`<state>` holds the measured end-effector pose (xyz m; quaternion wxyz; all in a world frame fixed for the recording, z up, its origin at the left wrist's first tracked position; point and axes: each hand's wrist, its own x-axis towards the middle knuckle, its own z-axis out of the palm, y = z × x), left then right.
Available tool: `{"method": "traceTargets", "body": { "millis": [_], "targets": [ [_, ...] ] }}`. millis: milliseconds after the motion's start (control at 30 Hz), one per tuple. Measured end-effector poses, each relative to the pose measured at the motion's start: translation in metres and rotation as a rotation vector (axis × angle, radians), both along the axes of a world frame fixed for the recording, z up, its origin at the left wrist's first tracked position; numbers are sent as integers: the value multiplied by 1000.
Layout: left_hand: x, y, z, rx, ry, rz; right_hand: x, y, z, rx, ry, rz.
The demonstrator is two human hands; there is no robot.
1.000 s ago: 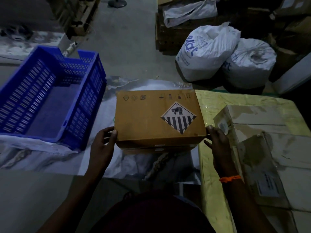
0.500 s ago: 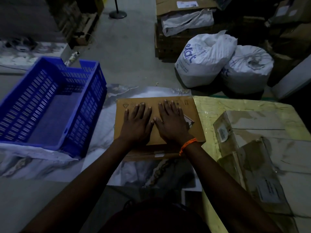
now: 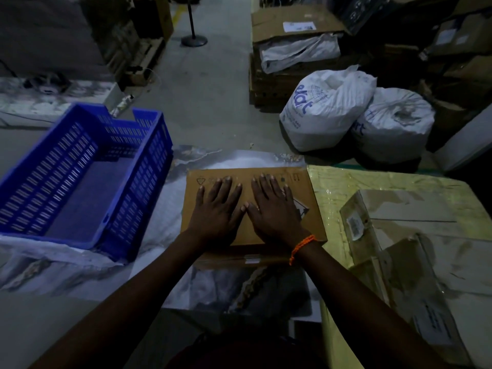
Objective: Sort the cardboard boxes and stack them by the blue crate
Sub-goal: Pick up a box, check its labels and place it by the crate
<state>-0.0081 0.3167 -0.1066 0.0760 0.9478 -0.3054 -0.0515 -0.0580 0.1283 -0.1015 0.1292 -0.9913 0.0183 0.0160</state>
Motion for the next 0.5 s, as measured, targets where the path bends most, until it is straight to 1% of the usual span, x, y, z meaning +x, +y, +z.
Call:
{"method": "traceTargets", "body": {
  "millis": [67, 167, 233, 500],
  "targets": [
    [4, 10, 1, 21, 34, 18, -3, -10, 2, 1, 28, -9],
    [5, 26, -4, 15, 2, 43, -9, -30, 2, -29, 56, -49],
    [3, 30, -8, 2, -20, 38, -14, -36, 1, -38, 50, -56],
    [7, 28, -11, -13, -10, 48, -15, -37, -8, -39, 3, -57]
  ]
}}
